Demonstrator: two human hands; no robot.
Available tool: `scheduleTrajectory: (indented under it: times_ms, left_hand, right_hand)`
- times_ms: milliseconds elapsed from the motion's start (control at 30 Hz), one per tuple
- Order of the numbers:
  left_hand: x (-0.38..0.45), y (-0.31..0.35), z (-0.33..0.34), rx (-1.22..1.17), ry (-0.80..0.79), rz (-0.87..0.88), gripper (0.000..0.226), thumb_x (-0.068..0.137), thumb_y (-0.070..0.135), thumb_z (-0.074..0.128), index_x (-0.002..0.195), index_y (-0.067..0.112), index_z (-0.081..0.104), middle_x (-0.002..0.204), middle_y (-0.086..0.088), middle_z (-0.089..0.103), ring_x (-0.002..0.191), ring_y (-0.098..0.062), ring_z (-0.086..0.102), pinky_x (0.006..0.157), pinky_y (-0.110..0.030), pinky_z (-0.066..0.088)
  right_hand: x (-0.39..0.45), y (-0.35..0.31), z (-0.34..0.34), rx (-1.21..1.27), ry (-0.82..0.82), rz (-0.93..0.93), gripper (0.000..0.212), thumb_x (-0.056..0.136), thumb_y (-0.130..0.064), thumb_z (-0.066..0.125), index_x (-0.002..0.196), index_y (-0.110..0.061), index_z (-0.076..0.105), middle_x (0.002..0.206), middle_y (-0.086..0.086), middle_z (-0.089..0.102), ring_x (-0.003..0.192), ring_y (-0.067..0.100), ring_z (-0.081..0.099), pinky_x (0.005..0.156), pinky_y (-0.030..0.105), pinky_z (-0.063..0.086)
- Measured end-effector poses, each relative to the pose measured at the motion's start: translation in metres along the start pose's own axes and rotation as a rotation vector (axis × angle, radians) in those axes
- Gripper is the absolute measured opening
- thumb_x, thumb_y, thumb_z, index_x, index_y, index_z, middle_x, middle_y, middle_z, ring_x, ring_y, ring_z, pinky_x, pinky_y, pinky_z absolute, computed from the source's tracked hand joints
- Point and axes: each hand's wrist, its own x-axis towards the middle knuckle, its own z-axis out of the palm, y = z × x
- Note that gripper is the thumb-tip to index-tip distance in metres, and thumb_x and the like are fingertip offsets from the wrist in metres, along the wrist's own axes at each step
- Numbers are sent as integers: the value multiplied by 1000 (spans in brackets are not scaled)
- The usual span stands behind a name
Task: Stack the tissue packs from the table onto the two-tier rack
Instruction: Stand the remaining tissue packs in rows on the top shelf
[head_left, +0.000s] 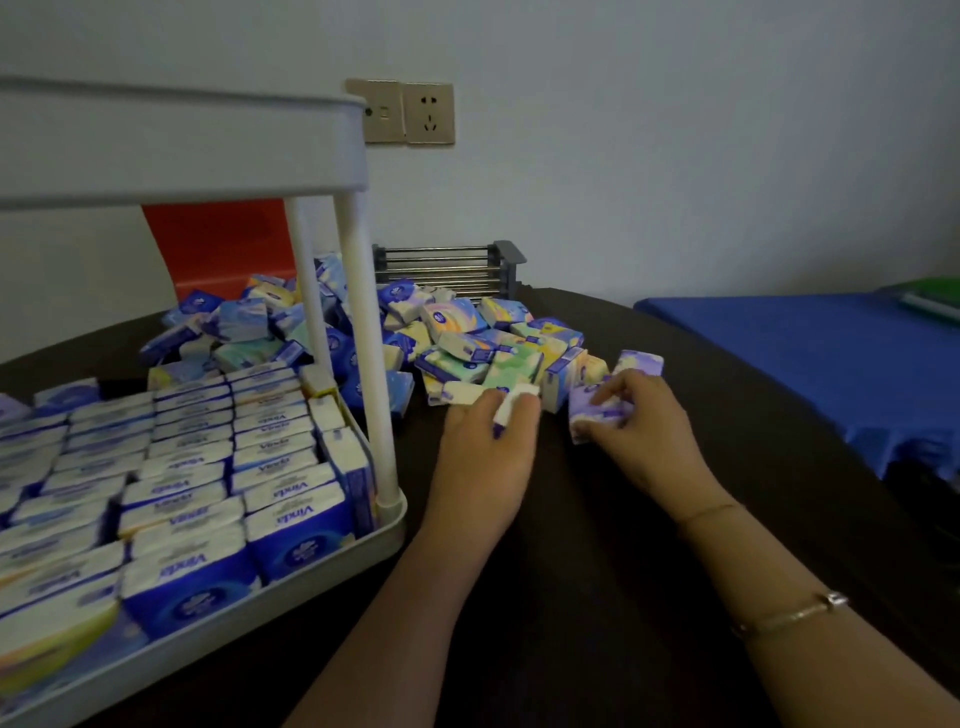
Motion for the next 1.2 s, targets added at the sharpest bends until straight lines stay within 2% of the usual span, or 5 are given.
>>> scheduleTrajectory:
  times_ms: [300, 633, 800, 1033, 1200]
  left_hand:
    - [-2, -8, -13, -530, -252, -233, 94, 57, 83, 40, 129, 24, 51, 96, -8, 74, 78, -19, 69, 62, -30, 55]
    - [6, -21, -6, -642, -218, -139, 45, 83, 25, 69, 126, 20, 57, 108, -4, 71, 99, -18, 68, 87, -35, 53]
    - [7, -21, -2, -565, -195, -88, 50, 80, 29, 73, 126, 21, 55, 111, -5, 69, 99, -17, 68, 88, -36, 55]
    - [-17, -18, 7, -299, -107, 109, 52, 77, 39, 74, 120, 16, 54, 105, -3, 66, 97, -18, 65, 67, -16, 49]
    - [-46, 3, -12, -314, -191, 130, 48, 81, 37, 71, 121, 27, 46, 95, 13, 59, 87, -5, 61, 71, -20, 53]
  right_hand:
    - [-18, -20, -22, 1060, -229, 104, 27, 69, -10, 69, 96, -12, 64, 109, 4, 69, 101, 17, 68, 84, 28, 56]
    - [-7, -4, -1, 193, -99, -157, 28, 90, -18, 58, 118, -24, 58, 126, -11, 56, 113, -3, 49, 92, 17, 39]
    - [12, 33, 1, -522, -122, 33, 62, 92, -42, 52, 146, -26, 27, 155, 5, 24, 144, 30, 17, 116, 49, 20]
    - [-4, 25, 9, -369, 113, -60, 36, 85, -26, 64, 116, -17, 48, 124, 6, 49, 98, 19, 55, 84, 35, 51]
    - [-35, -21, -27, 518, -78, 153, 38, 88, -13, 61, 124, -14, 49, 119, 9, 54, 101, 17, 56, 76, 25, 47]
